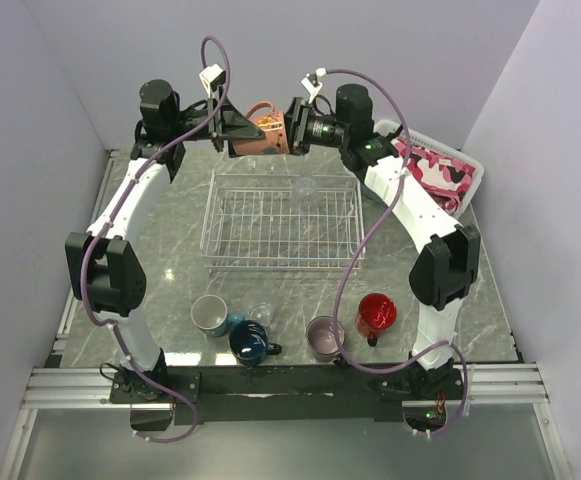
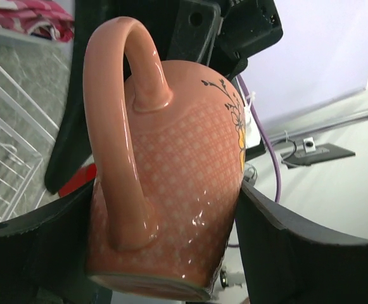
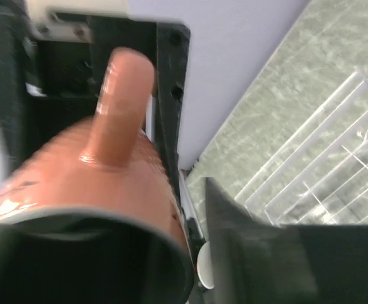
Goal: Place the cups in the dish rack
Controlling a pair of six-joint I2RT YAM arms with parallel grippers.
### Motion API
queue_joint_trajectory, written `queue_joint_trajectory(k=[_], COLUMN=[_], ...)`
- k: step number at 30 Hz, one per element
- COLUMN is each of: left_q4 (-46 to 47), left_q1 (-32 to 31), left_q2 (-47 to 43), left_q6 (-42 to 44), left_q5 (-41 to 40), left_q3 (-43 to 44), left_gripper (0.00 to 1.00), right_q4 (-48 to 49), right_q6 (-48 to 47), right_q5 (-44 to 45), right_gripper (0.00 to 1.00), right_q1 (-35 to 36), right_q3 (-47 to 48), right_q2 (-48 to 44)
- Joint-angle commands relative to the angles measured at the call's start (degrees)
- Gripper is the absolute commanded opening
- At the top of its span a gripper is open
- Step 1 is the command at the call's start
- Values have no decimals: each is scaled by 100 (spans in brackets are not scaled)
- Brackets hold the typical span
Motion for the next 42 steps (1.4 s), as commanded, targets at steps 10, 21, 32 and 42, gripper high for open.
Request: queue_joint_trajectory(k=[10, 21, 32, 42], left_q4=[906, -7033, -6993, -6677], left_q1=[685, 600, -940, -1362], left_q2=[-463, 933, 1066, 1840], left_q6=[-461, 6897, 9287, 9727], left_q5=[391, -1837, -5942, -7025], left_q3=[-63, 3713, 2548, 2434], left_gripper=[1, 1, 1, 1], right_q4=[-1315, -1746, -1729, -1711], right_q6=[-834, -1099, -1125, -1046], right_q5=[430, 834, 1019, 896], right_gripper=[89, 89, 89, 89], right_q1=[-622, -1861, -2020, -2310], right_q3=[-1529, -2785, -3462, -4297], right_q2=[-1076, -2612, -3817, -4609])
